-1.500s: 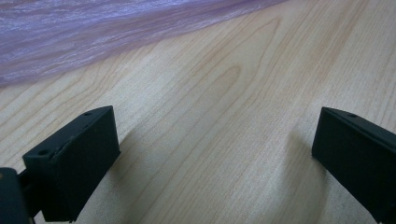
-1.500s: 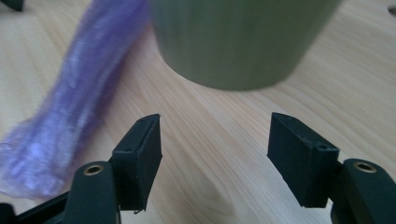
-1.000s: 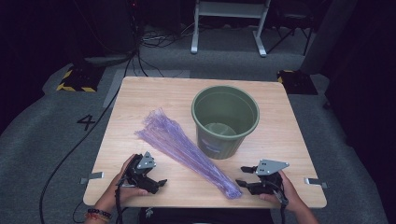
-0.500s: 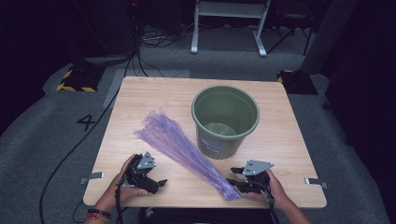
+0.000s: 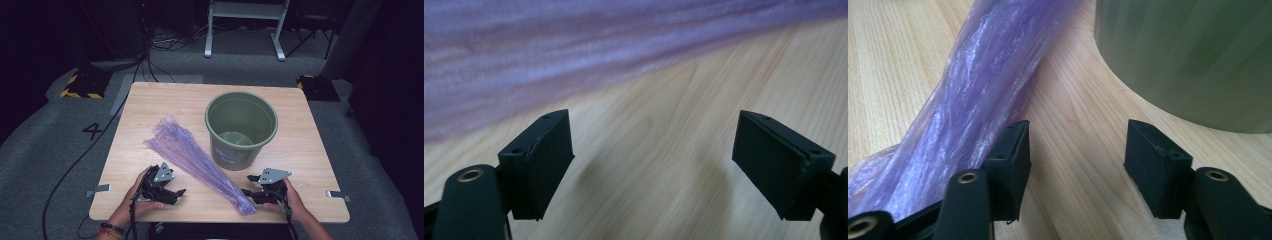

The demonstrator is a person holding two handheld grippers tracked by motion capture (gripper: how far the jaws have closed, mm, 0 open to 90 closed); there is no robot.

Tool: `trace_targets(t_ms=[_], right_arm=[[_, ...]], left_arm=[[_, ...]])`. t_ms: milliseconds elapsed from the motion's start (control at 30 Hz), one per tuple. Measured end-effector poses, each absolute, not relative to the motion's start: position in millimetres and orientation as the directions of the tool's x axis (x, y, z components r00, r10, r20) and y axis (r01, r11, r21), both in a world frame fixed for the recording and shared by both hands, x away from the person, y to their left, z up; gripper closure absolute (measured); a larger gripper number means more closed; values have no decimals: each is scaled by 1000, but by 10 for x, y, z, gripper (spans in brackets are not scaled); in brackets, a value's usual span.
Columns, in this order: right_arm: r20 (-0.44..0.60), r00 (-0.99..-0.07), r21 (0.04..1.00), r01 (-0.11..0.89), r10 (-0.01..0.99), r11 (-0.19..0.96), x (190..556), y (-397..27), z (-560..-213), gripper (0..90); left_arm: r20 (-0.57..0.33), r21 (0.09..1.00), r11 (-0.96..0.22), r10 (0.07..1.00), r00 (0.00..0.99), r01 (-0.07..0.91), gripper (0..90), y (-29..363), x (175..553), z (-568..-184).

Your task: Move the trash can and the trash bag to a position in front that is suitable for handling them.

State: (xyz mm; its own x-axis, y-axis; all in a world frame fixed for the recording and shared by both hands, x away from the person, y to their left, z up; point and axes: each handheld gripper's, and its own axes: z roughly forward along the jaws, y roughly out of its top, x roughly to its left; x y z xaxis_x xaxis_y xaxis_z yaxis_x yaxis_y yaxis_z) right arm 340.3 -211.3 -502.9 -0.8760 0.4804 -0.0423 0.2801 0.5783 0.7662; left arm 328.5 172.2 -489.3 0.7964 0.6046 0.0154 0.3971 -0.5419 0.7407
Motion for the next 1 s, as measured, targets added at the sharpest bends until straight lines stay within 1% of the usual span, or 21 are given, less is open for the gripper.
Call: trace_targets(t_ms=[33, 67, 100, 133, 200, 233, 300, 400, 467, 667, 767, 833, 933, 1000], right_arm=[[-45, -872, 765, 284, 488, 578, 3412, -2127, -5029, 403], [-45, -872, 765, 284, 488, 578, 3412, -2127, -5029, 403], [-40, -867, 764, 293, 496, 574, 3431, -2152, -5031, 381], [-40, -867, 764, 293, 496, 574, 3431, -2152, -5031, 381], [-23, -857, 760, 320, 514, 566, 3466, -2197, -5031, 353], [-17, -854, 759, 328, 521, 562, 3476, -2210, -5032, 343], [-12, -849, 757, 337, 528, 560, 3491, -2234, -5033, 331], [-7, -846, 757, 344, 533, 556, 3498, -2248, -5034, 326], [-15, -842, 756, 344, 540, 557, 3503, -2268, -5033, 314], [-28, -812, 758, 364, 584, 542, 3546, -2388, -5031, 307], [-22, -797, 757, 381, 604, 531, 3572, -2458, -5031, 306], [-24, -790, 757, 387, 613, 527, 3580, -2492, -5031, 306], [-26, -784, 758, 389, 620, 524, 3584, -2520, -5031, 305], [-29, -783, 758, 388, 622, 524, 3583, -2525, -5030, 305]], left_arm=[[11, 759, -518, 616, 788, 394, 163, 1692, 3294, -4844], [11, 759, -518, 616, 788, 394, 162, 1692, 3294, -4844], [4, 772, -499, 624, 782, 394, 162, 1657, 3320, -4796], [4, 772, -499, 624, 782, 394, 161, 1657, 3320, -4796], [2, 779, -486, 633, 774, 396, 163, 1618, 3353, -4760], [-12, 787, -467, 643, 766, 404, 173, 1582, 3393, -4736], [-18, 785, -464, 646, 763, 411, 175, 1536, 3431, -4730], [-5, 778, -475, 650, 760, 411, 178, 1472, 3466, -4716], [16, 792, -471, 653, 757, 389, 177, 1403, 3482, -4654], [-4, 816, -431, 663, 749, 385, 182, 1295, 3628, -4564], [10, 799, -448, 677, 736, 402, 180, 1236, 3729, -4610], [-12, 791, -441, 681, 732, 424, 178, 1225, 3791, -4660], [-46, 782, -445, 658, 752, 436, 171, 1228, 3840, -4735], [-34, 773, -459, 661, 750, 439, 166, 1226, 3848, -4760]])
